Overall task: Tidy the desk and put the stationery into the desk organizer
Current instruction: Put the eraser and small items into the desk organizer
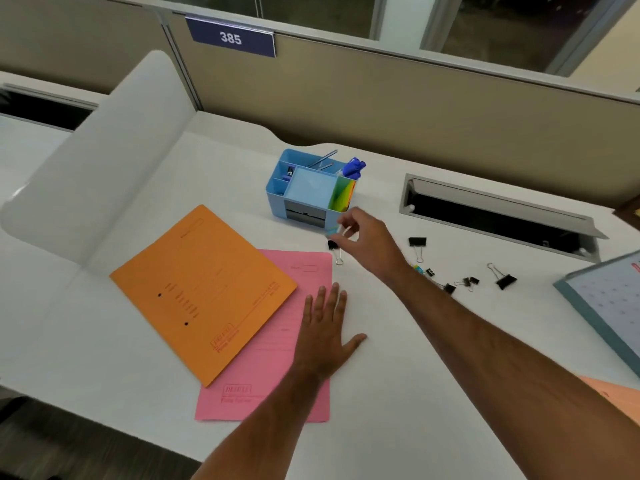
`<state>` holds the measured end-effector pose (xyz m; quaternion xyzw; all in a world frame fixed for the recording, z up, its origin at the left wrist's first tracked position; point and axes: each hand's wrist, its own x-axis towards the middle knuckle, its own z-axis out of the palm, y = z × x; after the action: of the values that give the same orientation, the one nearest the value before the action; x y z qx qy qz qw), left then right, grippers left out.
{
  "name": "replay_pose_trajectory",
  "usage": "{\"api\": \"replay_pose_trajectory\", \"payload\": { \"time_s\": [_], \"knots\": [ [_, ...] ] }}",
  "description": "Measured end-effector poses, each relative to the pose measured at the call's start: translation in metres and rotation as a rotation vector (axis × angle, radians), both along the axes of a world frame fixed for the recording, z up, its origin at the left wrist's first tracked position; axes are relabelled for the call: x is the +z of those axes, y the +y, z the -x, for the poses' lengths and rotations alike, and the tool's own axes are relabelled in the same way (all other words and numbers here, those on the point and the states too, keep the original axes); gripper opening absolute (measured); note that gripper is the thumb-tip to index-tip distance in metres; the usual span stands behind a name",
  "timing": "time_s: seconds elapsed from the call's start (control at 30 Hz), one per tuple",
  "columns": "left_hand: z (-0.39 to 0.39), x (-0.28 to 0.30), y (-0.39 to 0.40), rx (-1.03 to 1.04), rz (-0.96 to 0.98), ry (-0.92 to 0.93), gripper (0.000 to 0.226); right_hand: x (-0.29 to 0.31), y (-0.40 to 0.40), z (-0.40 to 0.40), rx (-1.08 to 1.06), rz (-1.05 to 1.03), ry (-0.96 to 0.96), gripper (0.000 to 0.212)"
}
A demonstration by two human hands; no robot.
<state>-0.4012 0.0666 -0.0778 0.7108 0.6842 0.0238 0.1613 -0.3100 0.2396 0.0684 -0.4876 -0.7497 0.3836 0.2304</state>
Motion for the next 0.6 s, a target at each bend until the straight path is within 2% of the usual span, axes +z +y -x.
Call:
{"api": "replay_pose_trajectory", "payload": {
  "time_s": [0.33,0.6],
  "knots": [
    [0.002,-0.013,0.000,0.036,-0.077,-0.076,0.091,-0.001,0.081,0.111,-0.024,-0.133,-0.066,0.029],
    [0.002,-0.016,-0.001,0.046,-0.093,-0.097,0.092,-0.019,0.105,0.151,-0.001,-0.172,-0.149,0.026]
  ]
}}
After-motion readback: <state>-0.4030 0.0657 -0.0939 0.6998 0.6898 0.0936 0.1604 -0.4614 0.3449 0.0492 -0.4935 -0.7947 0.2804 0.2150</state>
